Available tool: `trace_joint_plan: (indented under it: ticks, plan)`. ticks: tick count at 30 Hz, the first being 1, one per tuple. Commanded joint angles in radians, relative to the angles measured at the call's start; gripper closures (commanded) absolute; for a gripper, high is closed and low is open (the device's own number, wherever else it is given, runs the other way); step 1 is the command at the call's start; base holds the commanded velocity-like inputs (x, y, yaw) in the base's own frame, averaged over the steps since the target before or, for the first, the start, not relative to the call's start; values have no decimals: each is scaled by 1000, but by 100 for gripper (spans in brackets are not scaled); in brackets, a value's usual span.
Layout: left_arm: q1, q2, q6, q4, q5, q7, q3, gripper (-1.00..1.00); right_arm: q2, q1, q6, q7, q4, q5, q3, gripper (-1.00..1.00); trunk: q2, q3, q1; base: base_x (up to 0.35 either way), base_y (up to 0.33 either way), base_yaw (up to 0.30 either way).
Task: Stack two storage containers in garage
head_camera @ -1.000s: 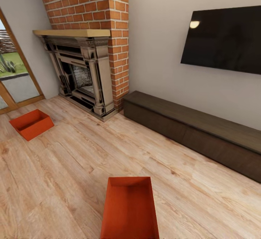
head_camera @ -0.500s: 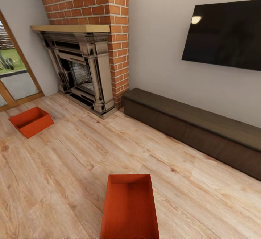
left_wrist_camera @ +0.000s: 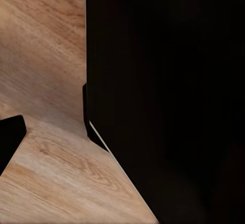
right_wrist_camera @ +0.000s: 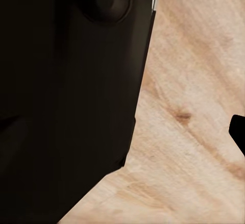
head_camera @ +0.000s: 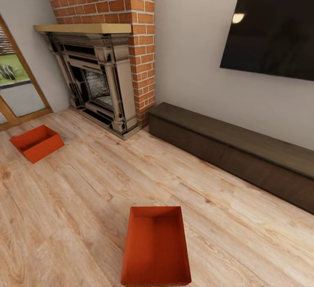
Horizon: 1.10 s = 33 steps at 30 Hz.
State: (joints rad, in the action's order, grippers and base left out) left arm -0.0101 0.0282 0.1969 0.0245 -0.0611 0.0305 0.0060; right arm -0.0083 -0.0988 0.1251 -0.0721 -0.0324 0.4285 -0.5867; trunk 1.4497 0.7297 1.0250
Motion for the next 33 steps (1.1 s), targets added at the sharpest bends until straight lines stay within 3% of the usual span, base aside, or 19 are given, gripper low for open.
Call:
trace_joint_plan:
  ticks: [1,33]
  plan:
    - [-1,0,1,2,-6,3,0,-100,1,-1,5,0,-3,8,-8,-100,0,2,0,0,0,0]
    - [-1,1,2,2,-2,4,-2,-100,0,-1,5,0,-3,9,-8,-100,0,54,0,0,0,0]
